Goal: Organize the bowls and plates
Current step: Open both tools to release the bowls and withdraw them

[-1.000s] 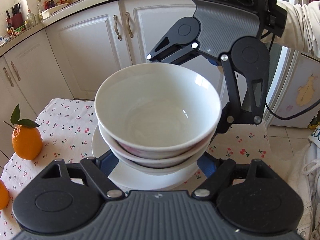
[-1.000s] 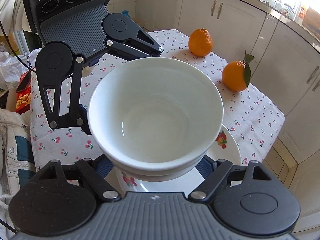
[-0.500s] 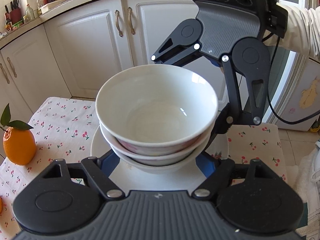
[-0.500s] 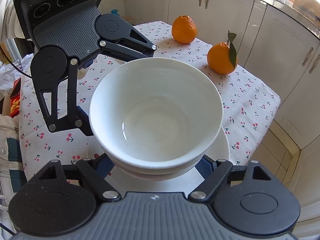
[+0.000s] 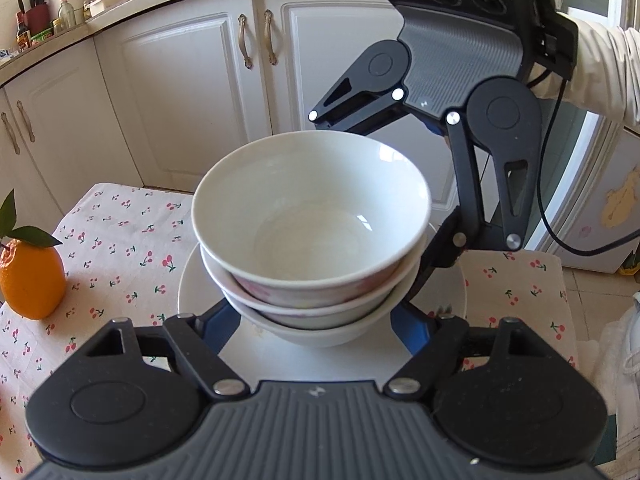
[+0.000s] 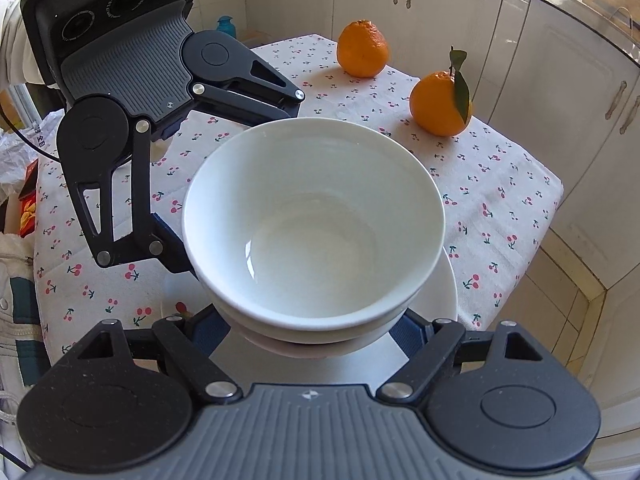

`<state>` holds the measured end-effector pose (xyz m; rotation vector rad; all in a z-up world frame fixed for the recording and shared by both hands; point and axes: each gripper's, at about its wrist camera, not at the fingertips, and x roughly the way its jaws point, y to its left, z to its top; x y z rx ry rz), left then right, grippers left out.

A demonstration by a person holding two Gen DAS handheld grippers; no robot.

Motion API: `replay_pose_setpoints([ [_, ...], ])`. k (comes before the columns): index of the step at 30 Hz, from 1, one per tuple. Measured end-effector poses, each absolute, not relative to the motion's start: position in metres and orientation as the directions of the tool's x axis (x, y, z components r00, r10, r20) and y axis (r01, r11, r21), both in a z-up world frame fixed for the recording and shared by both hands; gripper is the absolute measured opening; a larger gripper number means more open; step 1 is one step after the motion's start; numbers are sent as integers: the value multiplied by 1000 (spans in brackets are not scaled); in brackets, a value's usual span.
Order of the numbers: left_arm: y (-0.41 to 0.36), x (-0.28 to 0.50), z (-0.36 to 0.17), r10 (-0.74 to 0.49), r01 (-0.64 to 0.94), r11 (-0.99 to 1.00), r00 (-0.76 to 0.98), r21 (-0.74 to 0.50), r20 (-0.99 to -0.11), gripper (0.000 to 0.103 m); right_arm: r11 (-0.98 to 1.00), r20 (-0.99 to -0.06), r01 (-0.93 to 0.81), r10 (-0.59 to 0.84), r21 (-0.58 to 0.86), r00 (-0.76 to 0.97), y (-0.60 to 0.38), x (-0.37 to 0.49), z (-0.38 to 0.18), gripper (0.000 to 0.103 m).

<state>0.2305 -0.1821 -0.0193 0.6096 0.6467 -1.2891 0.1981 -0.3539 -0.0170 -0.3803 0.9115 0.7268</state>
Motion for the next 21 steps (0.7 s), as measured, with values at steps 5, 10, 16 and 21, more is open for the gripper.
replay_pose_setpoints([
  [5,-181,231,-20,-664,983,176,158,52,-731,81,705,-820,-710,405,-2,405,-354,198,-17,88],
  [10,-181,230,-20,-665,983,175,162,59,-729,82,706,-821,-708,396,-14,411,-353,196,-17,88],
  [16,-179,226,-19,-667,981,182,176,70,-724,83,719,-816,-695,391,-18,425,-352,193,-13,92],
  [21,-171,220,-11,-671,974,205,213,98,-710,90,736,-800,-675,383,-38,462,-352,186,-4,102],
])
